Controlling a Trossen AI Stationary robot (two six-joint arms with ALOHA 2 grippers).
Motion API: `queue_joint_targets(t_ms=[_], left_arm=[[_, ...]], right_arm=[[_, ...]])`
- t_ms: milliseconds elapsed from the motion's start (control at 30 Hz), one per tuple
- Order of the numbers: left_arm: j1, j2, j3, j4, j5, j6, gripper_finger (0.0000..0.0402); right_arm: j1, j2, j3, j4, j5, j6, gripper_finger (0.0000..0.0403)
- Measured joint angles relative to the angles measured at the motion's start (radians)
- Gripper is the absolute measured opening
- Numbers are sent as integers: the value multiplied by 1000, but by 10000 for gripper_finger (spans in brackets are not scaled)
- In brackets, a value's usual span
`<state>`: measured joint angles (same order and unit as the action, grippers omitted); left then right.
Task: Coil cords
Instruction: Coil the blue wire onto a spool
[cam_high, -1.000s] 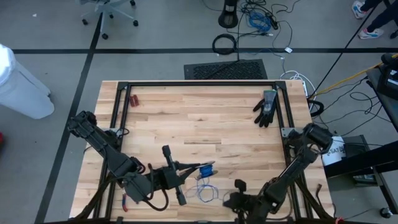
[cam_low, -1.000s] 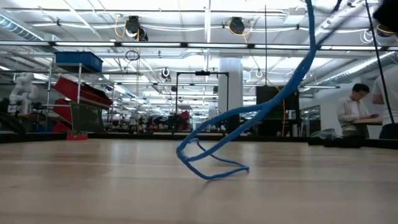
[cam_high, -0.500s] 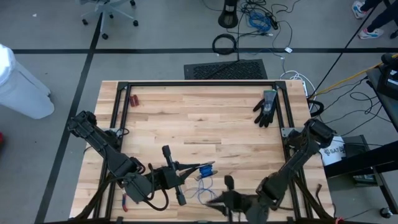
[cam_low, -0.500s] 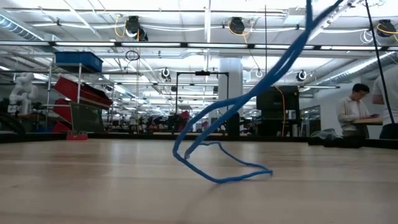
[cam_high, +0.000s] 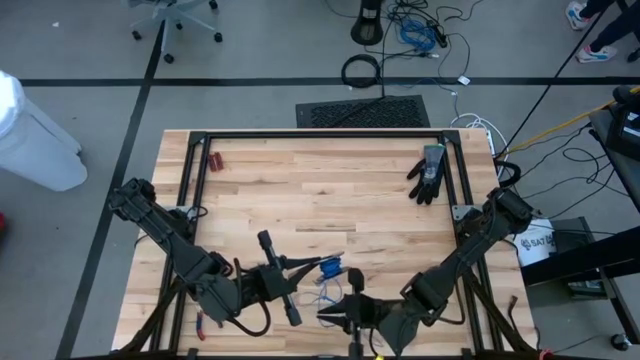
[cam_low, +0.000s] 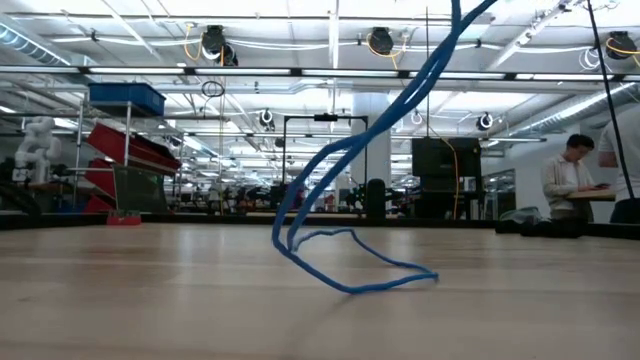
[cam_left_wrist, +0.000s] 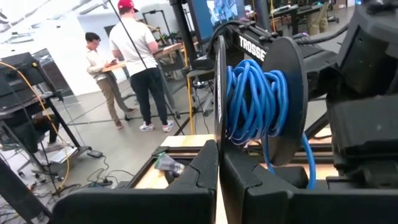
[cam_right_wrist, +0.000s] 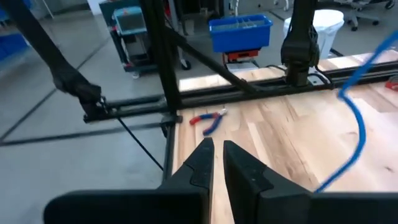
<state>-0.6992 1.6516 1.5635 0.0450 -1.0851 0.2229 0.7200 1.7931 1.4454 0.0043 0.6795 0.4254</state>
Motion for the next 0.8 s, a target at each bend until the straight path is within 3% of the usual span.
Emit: queue_joint_targets(t_ms=[433, 800], left_arm=[[-7, 0, 0, -1, 0, 0, 6], [-43, 0, 0, 1, 1, -7, 6]], right_arm=[[-11, 0, 1, -424, 29, 260, 25], [61, 34, 1, -426, 104, 354, 28]])
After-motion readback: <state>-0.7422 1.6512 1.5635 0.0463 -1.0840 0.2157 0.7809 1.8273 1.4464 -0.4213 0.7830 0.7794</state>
